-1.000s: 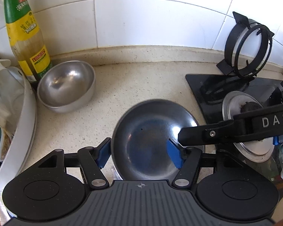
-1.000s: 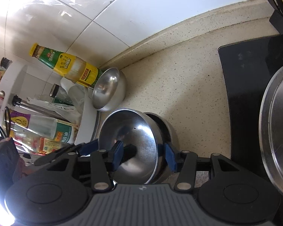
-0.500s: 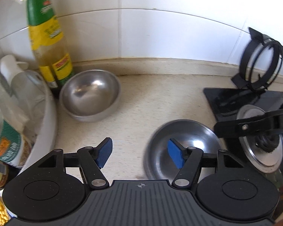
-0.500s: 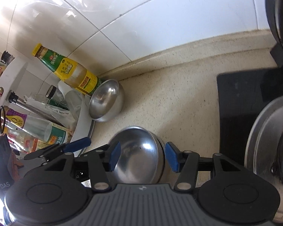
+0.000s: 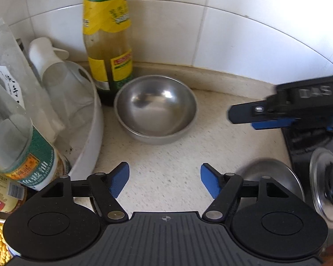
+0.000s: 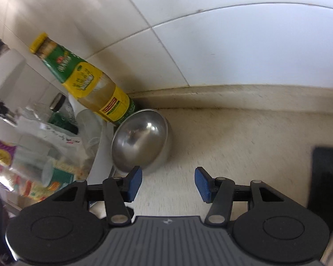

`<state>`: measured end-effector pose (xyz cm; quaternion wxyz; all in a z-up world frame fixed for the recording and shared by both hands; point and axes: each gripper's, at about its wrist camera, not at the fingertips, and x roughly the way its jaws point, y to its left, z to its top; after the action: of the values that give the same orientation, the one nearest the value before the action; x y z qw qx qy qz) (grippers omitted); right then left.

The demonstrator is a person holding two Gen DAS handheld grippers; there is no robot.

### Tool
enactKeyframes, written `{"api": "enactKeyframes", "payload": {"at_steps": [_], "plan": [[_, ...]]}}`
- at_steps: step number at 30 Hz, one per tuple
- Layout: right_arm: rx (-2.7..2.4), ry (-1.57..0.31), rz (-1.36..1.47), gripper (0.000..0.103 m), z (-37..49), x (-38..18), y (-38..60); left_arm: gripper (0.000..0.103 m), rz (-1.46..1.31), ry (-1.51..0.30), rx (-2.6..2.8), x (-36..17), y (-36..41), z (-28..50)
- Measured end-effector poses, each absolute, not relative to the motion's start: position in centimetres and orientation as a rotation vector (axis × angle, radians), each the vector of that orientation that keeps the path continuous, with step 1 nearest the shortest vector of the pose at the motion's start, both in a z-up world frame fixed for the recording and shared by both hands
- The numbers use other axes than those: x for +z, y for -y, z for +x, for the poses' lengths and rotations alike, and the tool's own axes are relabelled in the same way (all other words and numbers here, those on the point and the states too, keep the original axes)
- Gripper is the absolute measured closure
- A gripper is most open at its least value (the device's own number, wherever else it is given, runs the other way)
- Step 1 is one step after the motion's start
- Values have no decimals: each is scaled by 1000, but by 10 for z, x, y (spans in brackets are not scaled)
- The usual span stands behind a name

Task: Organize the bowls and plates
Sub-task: 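Move both grippers to the nested steel bowls beside the oil bottle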

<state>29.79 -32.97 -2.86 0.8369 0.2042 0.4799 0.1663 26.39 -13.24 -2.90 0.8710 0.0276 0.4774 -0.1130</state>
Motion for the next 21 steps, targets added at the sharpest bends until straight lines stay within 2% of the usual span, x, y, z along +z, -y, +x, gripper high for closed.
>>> {"api": "enactKeyframes", "payload": {"at_steps": [5, 10, 11, 18, 21], "plan": [[379, -1042, 421, 49, 335, -44, 311, 20, 33, -983, -210, -30, 127, 272], [417, -1089, 403, 49, 366, -59, 290, 19, 53, -977, -216, -36, 125, 277], [424, -1095, 395, 46, 370, -62, 286, 19, 57, -976, -222, -38, 125, 277], [441, -1159, 237, 46, 388, -79, 268, 18, 53, -1011, -262, -53, 125, 282], [440, -1160, 157, 52, 383, -83, 273, 18, 40, -1018, -264, -55, 124, 285]]}}
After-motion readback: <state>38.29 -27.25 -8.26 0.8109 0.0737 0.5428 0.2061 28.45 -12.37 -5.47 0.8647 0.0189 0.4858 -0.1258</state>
